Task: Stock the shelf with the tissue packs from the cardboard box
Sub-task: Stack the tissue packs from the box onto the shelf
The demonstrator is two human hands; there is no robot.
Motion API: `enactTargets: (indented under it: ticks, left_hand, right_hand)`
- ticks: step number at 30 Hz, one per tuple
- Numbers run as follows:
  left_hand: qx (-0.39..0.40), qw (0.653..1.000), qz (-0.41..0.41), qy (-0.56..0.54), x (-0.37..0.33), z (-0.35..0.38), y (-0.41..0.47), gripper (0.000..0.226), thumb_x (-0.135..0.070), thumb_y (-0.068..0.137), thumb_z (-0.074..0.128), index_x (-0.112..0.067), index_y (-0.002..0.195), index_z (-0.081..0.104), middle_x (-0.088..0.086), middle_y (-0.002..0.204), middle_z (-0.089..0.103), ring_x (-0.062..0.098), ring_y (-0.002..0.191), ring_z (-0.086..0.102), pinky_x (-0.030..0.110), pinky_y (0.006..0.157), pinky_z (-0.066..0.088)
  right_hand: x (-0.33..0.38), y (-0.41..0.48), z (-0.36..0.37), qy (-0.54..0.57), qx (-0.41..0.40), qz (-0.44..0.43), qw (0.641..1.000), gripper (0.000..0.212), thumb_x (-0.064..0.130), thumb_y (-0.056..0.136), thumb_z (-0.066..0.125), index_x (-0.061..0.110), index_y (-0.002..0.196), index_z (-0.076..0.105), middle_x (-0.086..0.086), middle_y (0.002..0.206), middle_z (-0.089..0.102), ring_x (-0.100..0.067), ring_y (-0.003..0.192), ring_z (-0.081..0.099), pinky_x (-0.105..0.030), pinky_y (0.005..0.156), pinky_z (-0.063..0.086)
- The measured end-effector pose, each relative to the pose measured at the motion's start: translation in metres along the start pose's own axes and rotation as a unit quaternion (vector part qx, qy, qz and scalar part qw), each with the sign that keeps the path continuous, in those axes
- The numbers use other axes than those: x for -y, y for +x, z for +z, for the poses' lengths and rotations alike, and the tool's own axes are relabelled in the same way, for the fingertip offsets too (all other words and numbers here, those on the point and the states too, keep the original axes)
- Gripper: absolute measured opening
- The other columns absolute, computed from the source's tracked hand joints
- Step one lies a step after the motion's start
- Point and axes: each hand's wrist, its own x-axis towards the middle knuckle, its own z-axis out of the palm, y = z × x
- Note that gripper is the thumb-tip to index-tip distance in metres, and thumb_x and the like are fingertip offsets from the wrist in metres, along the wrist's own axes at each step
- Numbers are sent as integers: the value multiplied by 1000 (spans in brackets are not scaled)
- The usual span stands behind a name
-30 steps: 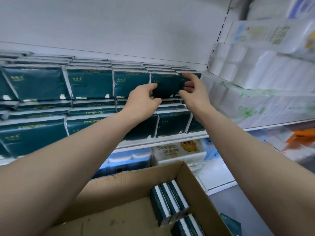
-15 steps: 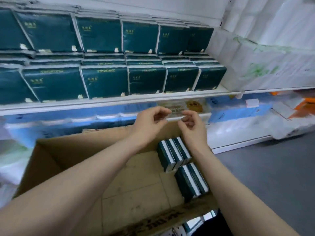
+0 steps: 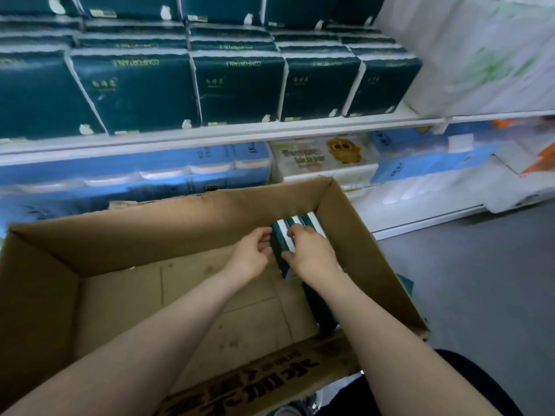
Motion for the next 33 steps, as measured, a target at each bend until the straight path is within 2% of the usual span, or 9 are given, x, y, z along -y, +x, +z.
enactTargets:
  ticks: [5,7,10,16,19,23,28,30,33]
  left_hand:
    - [28,998,-59,-15,12,6,12,55,11,93,44,-5,145,37,14,142,48,24,130,47,31,109,38]
    - [36,997,-68,-10,14,7,14,55,9,94,44,-6,146,35,14,145,46,24,132,46,37,111,38]
    - [39,997,-65,-2,16,5,15,58,4,95,47,-7,149,30,12,146,44,24,134,44,39,113,35]
    - [-4,998,-52,24,12,-11,7,75,-4,93,58,-15,154,16,7,155,32,22,141,33,30,115,26]
    - [-22,998,-34,37,8,-23,-1,66,-8,94,57,-17,152,26,5,150,40,23,138,39,31,112,32]
    - [-21,1000,-16,10,4,-38,-16,51,-6,93,59,-15,141,44,5,137,54,22,126,51,37,108,42]
    - [-26,1000,13,-9,-10,-53,-39,42,-11,91,63,-21,130,53,-1,112,59,20,109,59,39,92,55]
    - [-39,999,30,-20,-19,-55,-46,41,-12,90,65,-22,127,53,-4,108,59,18,106,61,41,90,56]
    - [-69,995,64,-22,-40,-55,-54,36,-14,88,68,-23,119,52,-7,104,60,11,101,60,39,87,57]
  right_hand:
    - [-2,3,17,-78,-2,-10,997,52,30,92,67,16,135,43,-11,128,55,-30,117,56,-40,86,50]
    - [-1,5,22,-95,-5,-11,995,54,28,90,68,16,135,40,-11,123,58,-29,113,57,-39,81,51]
    - [4,8,24,-97,-6,-19,995,58,20,88,70,16,136,37,-11,118,62,-29,105,61,-38,74,49]
    - [5,16,5,90,49,45,994,57,17,83,69,24,134,44,-4,111,65,-26,104,62,-38,81,55]
    - [3,15,-8,221,69,79,970,49,13,82,69,25,128,54,-1,107,64,-21,98,62,-31,80,52]
    - [-5,6,-21,371,63,94,922,38,5,84,67,22,117,60,-6,110,66,-21,99,64,-25,72,48]
    - [-20,-15,-34,481,2,92,872,43,11,85,75,19,124,57,-1,110,62,-18,103,61,-25,73,50]
    - [-24,-23,-37,512,-12,97,854,44,14,86,75,15,126,58,-4,115,63,-19,108,60,-29,82,52]
    - [-28,-30,-44,525,-35,100,845,42,17,85,77,13,124,63,-7,117,66,-21,111,62,-41,98,52]
